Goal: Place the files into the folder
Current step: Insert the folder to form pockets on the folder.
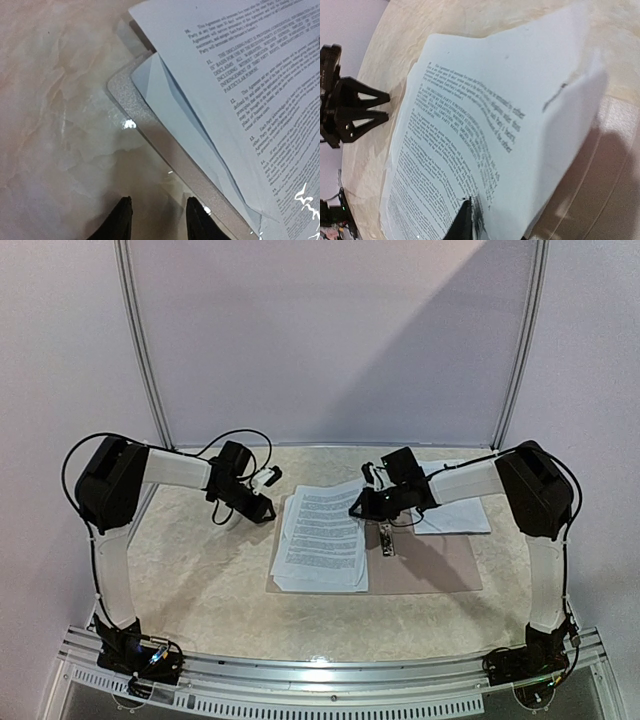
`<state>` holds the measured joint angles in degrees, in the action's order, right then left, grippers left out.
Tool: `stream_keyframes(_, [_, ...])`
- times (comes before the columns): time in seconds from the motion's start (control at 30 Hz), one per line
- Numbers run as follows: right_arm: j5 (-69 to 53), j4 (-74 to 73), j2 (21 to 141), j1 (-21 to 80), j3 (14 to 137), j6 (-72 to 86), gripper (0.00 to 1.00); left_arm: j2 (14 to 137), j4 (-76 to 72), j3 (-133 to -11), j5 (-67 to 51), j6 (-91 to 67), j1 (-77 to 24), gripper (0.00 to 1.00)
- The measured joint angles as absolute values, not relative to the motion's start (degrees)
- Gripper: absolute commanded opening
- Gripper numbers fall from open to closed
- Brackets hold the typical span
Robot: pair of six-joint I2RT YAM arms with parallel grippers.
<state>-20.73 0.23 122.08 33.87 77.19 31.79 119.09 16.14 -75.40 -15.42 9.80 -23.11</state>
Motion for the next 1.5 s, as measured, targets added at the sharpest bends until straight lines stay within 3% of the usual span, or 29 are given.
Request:
stream_keyframes(0.07, [-22.2, 0.78, 122.74, 33.54, 77.3, 32.03, 0.0, 119.44, 16.08, -75.83, -15.88, 9.34, -23.11, 0.36])
stream_keyframes(0.77, [-42.0, -4.12, 127.07, 31.81, 82.37, 25.02, 0.0, 123.44, 17.06, -81.6, -17.41, 8.45, -23.11, 0.31])
stream_keyframes(1.5, [-44.8, -13.15, 132.38, 31.81, 88.88, 20.95, 0.0, 123.37, 16.99, -81.38, -16.91, 9.93, -23.11, 0.32])
